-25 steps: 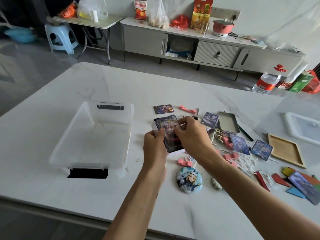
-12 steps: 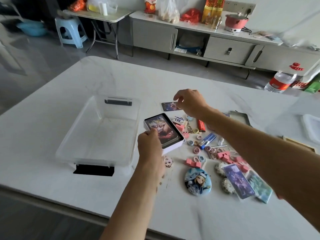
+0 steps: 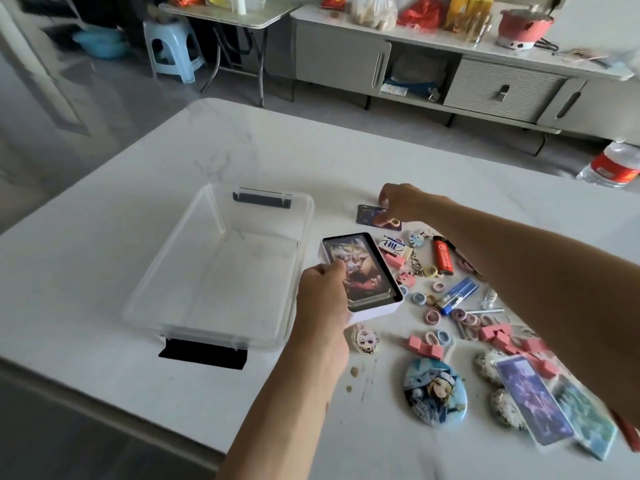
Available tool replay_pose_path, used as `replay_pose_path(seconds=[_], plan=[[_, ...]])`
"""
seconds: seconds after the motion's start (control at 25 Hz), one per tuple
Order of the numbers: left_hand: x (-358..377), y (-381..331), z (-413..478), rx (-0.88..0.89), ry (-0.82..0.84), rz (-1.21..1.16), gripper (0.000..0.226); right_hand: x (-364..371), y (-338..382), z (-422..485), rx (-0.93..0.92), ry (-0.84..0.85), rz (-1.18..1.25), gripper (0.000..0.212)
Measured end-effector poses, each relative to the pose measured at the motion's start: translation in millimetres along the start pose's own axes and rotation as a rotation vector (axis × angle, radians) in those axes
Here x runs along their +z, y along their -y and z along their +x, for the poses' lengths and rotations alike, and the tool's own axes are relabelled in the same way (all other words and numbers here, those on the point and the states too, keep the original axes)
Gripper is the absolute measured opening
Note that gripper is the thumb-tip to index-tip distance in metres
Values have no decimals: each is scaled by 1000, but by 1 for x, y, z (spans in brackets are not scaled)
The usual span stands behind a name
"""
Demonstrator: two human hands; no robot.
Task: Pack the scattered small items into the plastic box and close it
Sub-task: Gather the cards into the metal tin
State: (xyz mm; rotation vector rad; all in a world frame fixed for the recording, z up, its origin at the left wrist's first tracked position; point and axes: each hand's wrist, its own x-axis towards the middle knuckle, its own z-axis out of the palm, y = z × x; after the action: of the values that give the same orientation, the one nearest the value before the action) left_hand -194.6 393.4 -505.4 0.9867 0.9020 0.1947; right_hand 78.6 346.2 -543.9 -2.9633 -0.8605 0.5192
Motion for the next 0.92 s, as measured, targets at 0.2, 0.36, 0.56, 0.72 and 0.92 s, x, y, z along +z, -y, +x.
replay_pose_path(seconds=[0.2, 0.36, 0.56, 0.72, 0.92], plan=[[3, -1, -3, -7, 18, 8, 17, 1, 2, -15, -42, -103, 40, 33], [7, 1, -6, -7, 33, 12, 19, -18, -4, -47, -64, -278, 463, 17], [17, 5, -12, -2, 66, 32, 21, -44, -36, -93, 33, -156, 1014, 11], [29, 10, -18, -24, 84, 43, 19, -56, -90, -123, 227, -204, 978, 33], [40, 20, -17, -44, 112, 82, 22, -47, -149, -137, 370, -44, 872, 43]])
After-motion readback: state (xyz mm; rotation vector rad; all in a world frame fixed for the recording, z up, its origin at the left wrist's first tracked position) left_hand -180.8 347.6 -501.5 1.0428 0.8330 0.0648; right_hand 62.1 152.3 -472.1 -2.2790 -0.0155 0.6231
